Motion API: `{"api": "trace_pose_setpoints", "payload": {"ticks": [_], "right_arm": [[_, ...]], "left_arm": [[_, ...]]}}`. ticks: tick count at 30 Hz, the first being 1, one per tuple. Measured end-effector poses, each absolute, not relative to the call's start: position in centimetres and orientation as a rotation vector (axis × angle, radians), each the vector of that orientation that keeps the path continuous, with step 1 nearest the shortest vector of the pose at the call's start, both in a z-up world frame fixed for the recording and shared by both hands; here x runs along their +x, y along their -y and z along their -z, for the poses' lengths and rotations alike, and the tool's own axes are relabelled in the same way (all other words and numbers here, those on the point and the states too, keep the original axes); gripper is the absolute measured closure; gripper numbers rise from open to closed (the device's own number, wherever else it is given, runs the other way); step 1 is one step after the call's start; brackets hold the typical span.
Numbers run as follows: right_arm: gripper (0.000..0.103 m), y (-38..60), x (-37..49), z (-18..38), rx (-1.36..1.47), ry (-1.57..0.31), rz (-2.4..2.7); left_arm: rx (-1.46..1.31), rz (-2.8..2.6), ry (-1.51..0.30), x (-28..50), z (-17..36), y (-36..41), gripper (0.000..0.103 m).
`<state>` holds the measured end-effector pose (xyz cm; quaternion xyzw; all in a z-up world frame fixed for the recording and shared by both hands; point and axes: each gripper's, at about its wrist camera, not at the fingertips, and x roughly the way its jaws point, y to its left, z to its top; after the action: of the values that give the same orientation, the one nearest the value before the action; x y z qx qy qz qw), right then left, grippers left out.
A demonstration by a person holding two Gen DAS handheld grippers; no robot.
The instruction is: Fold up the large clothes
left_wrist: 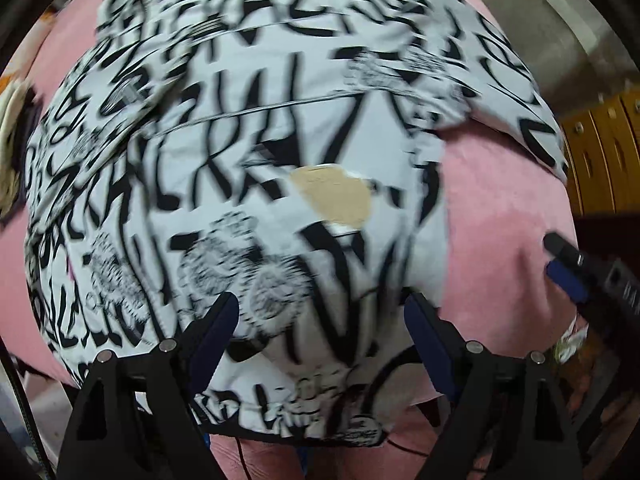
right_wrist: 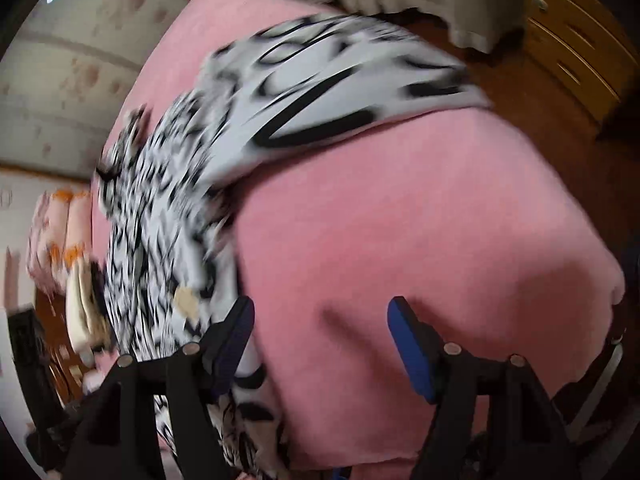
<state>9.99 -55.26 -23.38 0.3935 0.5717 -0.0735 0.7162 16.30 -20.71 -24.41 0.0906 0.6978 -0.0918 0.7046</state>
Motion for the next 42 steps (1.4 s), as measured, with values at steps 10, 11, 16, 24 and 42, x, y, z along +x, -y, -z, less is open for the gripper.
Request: {"api": "trace_pose_setpoints", "payload": {"ticks": [10,11,16,24,42], "right_arm": [[0.033,65.1,9.9,27.6,1.271,-1.054,0.303],[0.033,65.8,10.2,28.1,1.309,-1.035,0.309],[0.033,68.0,11.4,30.0,1.451,-0.937,0.343],[0.086,70.8,13.2,31.2,1.557,-0.809,0.508],[0.1,57.7,19.9,9.7,0.783,-0.333,0.32]], "left_arm": [[0.342,0.311,-1.533,17.2,24.1,27.8,0.019],[0.335,0.317,-1.538,17.5,24.2,28.2,0.019],[0.315,0.312,-1.543,18.6,24.3,29.1,0.019],[0.255,0.268,-1.526,19.8,24.0,27.3,0.019],[0.022,0.204,-1.47,20.4,21.8,9.9,0.019]]}}
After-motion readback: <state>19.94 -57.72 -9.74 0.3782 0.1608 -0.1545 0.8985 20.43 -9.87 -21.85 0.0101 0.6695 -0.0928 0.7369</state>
